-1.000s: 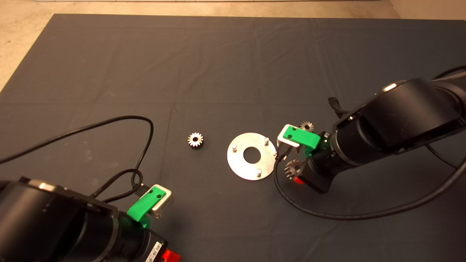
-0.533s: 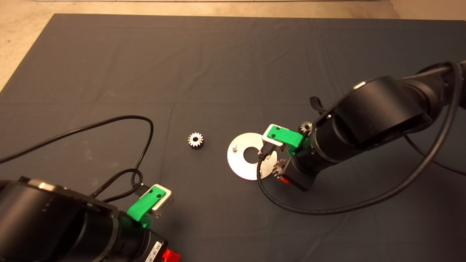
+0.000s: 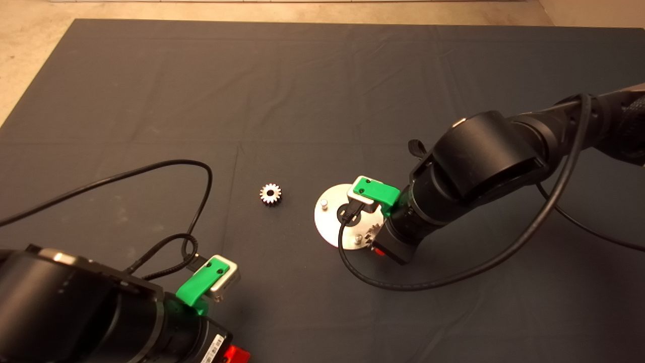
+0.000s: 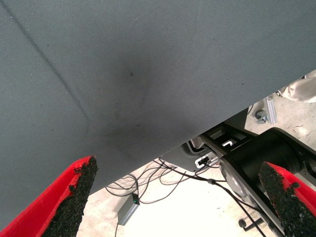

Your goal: Install three planetary gears onto the carrier pins

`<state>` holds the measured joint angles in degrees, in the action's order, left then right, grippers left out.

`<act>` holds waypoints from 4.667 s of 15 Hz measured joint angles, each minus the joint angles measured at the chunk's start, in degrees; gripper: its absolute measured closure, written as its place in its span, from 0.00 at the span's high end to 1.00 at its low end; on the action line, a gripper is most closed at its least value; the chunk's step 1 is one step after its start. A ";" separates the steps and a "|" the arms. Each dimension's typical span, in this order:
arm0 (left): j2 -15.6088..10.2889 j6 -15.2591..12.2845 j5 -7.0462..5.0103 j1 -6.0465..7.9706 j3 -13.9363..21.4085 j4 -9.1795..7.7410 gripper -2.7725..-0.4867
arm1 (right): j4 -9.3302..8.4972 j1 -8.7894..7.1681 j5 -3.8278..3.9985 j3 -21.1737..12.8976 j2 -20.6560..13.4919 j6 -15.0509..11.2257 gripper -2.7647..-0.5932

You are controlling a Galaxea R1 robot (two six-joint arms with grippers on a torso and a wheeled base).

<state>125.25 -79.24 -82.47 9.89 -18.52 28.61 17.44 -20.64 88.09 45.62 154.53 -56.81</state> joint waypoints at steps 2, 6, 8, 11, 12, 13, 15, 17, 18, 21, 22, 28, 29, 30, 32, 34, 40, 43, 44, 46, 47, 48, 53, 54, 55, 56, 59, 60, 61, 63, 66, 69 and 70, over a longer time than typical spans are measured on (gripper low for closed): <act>0.00 0.00 0.02 0.00 0.00 0.00 0.82 | 0.00 0.66 0.06 0.66 0.43 0.04 0.10; 0.00 0.00 0.02 0.00 0.00 -0.01 0.82 | -0.02 0.96 0.00 1.86 1.34 0.20 0.10; 0.00 0.00 0.03 0.00 0.00 0.00 0.82 | 0.00 1.16 0.00 2.39 1.71 0.26 0.10; 0.02 -0.02 0.03 0.00 0.00 0.00 0.82 | 0.00 1.85 -0.06 3.11 2.19 0.89 0.10; 0.00 -0.02 0.02 0.00 0.00 0.00 0.82 | 0.00 1.95 -0.09 3.45 2.22 1.08 0.10; 0.02 -0.02 0.02 0.00 0.00 0.00 0.82 | 0.02 1.95 0.00 3.72 2.22 1.11 0.10; 0.02 -0.02 0.02 0.00 0.00 0.00 0.82 | 0.09 2.01 0.00 4.10 2.32 1.29 0.10; 0.02 -0.02 0.02 0.00 0.00 0.00 0.82 | 0.14 2.07 -0.06 4.51 2.36 1.33 0.10; 0.00 -0.02 0.02 0.00 0.00 0.00 0.82 | 0.27 2.07 0.00 4.88 2.36 1.52 0.10; 0.00 0.00 0.02 0.00 0.00 0.00 0.82 | 0.41 2.10 0.02 6.25 3.11 1.96 0.10; 0.00 0.00 0.02 0.00 0.00 0.00 0.82 | 0.49 2.10 -0.02 6.63 3.49 2.16 0.10; -0.02 -0.02 0.04 0.15 0.00 0.00 0.82 | 0.72 2.86 -0.03 8.62 4.55 3.01 0.10; -0.02 -0.02 0.04 0.15 0.00 0.00 0.82 | 0.74 2.86 -0.05 8.79 4.55 3.08 0.10; -0.02 -0.01 0.02 0.15 0.00 0.02 0.82 | 0.74 2.89 -0.04 8.98 4.56 3.28 0.10; -0.02 0.00 0.04 0.15 0.00 0.02 0.82 | 0.77 3.01 -0.05 9.16 4.57 3.45 0.10; -0.02 0.00 0.04 0.15 0.00 0.02 0.82 | 0.77 3.08 -0.02 9.20 4.60 3.68 0.10; -0.02 0.00 0.04 0.15 0.00 0.02 0.82 | 1.43 4.30 0.00 9.34 4.57 4.44 0.10; -0.02 0.00 0.04 0.15 0.00 0.02 0.82 | 1.88 4.79 -0.05 9.70 4.57 4.73 0.10; -0.02 0.00 0.04 0.15 0.00 0.02 0.82 | 1.99 4.96 -0.07 9.84 4.57 4.77 0.10; -0.02 0.00 0.03 0.15 0.00 0.02 0.82 | 2.10 5.16 -0.09 9.97 4.57 4.94 0.10; -0.02 0.00 0.04 0.15 0.00 0.02 0.82 | 2.16 5.23 -0.09 10.02 4.60 5.01 0.10; -0.02 0.00 0.04 0.15 0.00 0.02 0.82 | 2.17 5.23 -0.11 10.12 4.60 5.13 0.10; -0.16 0.00 0.04 0.15 0.00 0.02 0.82 | 2.21 5.27 0.00 10.28 4.73 5.33 0.10; -0.16 0.00 0.04 0.15 0.00 0.02 0.82 | 2.32 5.34 0.00 10.30 4.71 5.33 0.10; -0.17 0.00 0.04 0.15 0.00 0.02 0.82 | 2.50 5.53 0.02 10.30 4.73 5.33 0.10; -0.16 -0.01 0.04 0.15 0.00 0.02 0.82 | 2.58 5.55 0.02 10.33 4.73 5.33 0.10; -0.16 0.00 0.04 0.15 0.00 0.02 0.82 | 2.80 5.57 0.05 10.39 4.73 5.33 0.10; -0.16 0.00 0.04 0.15 0.00 0.02 0.82 | 2.89 5.57 0.05 10.42 4.73 5.35 0.10; -0.17 0.00 0.04 0.15 0.00 0.02 0.82 | 2.91 5.60 0.05 10.50 4.73 5.37 0.10; -0.17 -0.01 0.04 0.15 0.00 0.02 0.82 | 2.95 5.84 0.05 10.63 4.81 5.79 0.10; -0.17 0.00 0.04 0.15 0.00 0.02 0.82 | 3.07 5.88 0.05 10.96 4.96 6.01 0.10; -0.22 0.00 0.02 0.15 0.00 0.02 0.82 | 3.25 5.88 0.30 11.22 5.18 6.25 0.10; -0.24 0.00 0.02 0.15 0.00 0.02 0.82 | 3.33 5.88 0.37 11.35 5.23 6.45 0.10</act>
<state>125.01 -79.24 -82.44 10.03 -18.52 28.64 20.77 -14.76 88.46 56.97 159.76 -50.36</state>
